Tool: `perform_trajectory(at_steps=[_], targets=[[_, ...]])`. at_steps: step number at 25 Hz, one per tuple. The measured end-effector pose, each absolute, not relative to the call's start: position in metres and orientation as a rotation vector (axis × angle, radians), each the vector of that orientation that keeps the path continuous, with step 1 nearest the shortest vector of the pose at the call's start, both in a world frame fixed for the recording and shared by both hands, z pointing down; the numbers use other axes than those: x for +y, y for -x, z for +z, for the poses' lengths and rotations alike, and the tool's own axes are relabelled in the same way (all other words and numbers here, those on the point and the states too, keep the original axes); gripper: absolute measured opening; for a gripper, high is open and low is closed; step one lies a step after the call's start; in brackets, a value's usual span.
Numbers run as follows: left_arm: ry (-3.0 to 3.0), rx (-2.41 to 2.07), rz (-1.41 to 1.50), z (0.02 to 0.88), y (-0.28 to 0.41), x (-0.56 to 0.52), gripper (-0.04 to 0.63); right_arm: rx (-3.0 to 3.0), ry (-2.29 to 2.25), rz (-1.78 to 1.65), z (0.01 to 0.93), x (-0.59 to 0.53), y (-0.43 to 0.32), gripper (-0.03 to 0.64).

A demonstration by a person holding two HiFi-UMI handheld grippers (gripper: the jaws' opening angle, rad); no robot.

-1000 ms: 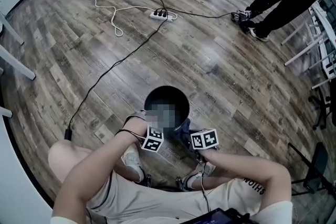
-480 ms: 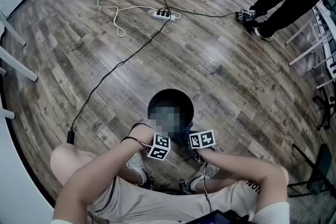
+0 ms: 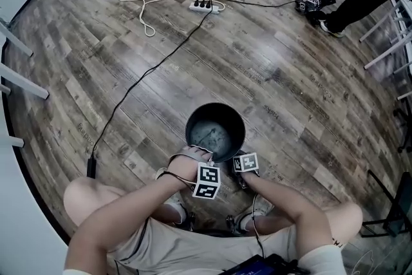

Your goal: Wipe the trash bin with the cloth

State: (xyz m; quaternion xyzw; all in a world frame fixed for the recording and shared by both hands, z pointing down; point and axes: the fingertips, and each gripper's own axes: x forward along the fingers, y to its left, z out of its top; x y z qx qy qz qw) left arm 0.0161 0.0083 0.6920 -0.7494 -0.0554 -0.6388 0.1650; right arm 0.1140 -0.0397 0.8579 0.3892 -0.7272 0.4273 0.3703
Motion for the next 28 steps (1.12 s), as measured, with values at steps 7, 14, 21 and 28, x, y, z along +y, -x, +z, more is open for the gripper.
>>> perform_trajectory(at_steps=[7,14,21,28], targets=[[2.158,-0.102,-1.828,0.691,-0.019,0.007,0.043,-1.779,-1.007,1.177,0.844,-0.036,-0.117,0.064],[2.219,-0.16,-1.798,0.684,-0.018,0.009,0.139,-1.816,-1.011,1.177,0.799,-0.041,-0.127,0.064],[2.082,-0.202,-1.857,0.688,0.011,-0.005,0.164,-1.891,-0.964,1.161,0.719,-0.022,-0.124,0.064],[1.949,-0.213,-1.888,0.702,0.028,-0.007,0.164,-1.986,-0.921,1.172,0.663,0.004,-0.104,0.064]])
